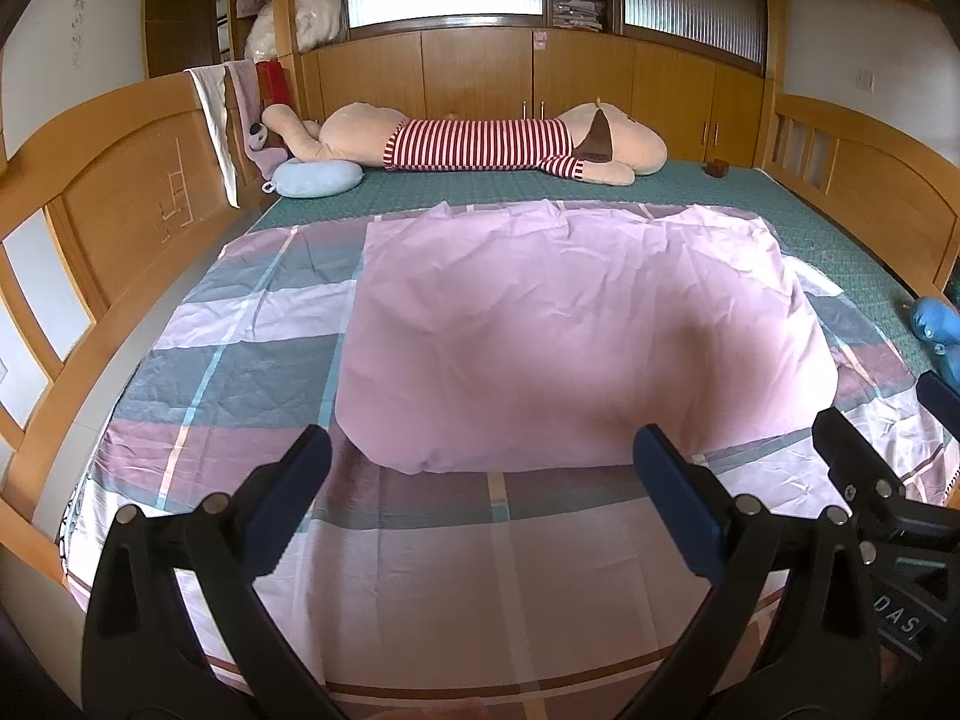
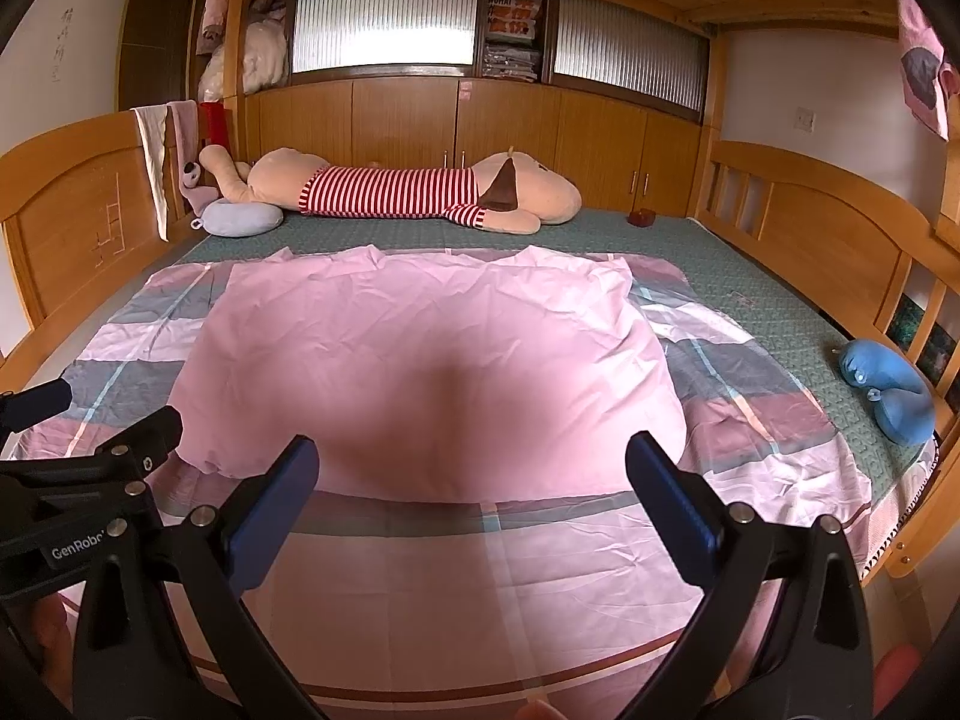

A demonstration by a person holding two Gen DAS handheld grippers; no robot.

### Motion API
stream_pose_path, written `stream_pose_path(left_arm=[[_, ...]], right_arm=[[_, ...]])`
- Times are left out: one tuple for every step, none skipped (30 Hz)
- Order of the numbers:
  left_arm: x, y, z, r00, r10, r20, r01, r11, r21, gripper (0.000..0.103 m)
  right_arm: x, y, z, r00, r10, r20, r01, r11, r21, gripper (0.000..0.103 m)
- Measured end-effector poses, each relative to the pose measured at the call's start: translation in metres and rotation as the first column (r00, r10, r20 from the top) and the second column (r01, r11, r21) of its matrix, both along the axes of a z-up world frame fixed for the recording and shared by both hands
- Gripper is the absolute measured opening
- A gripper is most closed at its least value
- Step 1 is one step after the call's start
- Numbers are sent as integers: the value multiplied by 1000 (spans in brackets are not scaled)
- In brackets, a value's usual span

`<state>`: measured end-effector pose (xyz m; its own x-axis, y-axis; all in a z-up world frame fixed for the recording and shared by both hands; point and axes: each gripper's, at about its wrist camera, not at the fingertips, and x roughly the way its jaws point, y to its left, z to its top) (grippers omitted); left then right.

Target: Fold large clothes

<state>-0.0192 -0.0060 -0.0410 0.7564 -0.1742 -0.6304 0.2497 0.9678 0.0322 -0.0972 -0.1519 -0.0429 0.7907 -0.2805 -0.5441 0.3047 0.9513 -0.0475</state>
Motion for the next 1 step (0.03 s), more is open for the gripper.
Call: stream_pose_path(left_arm=[[0, 0, 0, 1000, 0, -4, 0, 1000, 0, 101]], right_arm=[[0, -1, -1, 1000, 1, -1, -1, 1000, 1, 102]])
